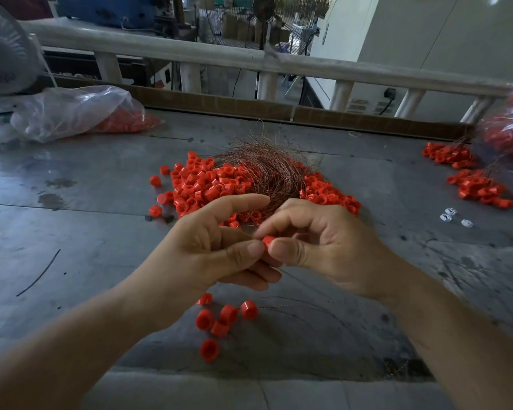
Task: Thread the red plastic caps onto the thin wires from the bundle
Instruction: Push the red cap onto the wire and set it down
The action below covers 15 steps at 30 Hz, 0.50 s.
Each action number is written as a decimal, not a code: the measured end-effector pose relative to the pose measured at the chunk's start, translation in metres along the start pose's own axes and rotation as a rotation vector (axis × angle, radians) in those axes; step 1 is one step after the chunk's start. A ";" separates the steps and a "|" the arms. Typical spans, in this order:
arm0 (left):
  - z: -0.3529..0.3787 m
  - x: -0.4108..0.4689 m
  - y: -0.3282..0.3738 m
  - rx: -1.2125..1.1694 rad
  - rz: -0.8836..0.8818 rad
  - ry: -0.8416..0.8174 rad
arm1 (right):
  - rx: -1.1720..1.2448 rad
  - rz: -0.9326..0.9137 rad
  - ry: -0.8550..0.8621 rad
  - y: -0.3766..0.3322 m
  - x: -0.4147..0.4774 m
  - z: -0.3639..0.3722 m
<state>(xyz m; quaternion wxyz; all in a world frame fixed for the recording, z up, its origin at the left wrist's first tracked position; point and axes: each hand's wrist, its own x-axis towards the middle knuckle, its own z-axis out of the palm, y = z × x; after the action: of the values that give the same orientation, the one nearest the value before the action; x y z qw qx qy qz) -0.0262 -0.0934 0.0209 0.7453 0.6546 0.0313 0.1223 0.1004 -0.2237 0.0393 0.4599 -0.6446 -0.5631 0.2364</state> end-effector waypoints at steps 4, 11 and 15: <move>-0.002 -0.001 -0.001 -0.012 -0.043 -0.037 | -0.128 -0.044 0.003 -0.001 -0.001 0.007; -0.001 -0.003 -0.001 0.205 -0.019 -0.042 | -0.372 -0.097 -0.037 -0.001 -0.004 0.017; 0.002 -0.003 -0.005 0.240 -0.013 -0.052 | -0.439 -0.121 -0.019 -0.001 -0.004 0.023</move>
<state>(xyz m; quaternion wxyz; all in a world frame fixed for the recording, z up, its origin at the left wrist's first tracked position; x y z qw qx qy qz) -0.0281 -0.0970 0.0158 0.6629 0.7419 0.0303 0.0959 0.0800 -0.2198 0.0293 0.3168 -0.6919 -0.6430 0.0862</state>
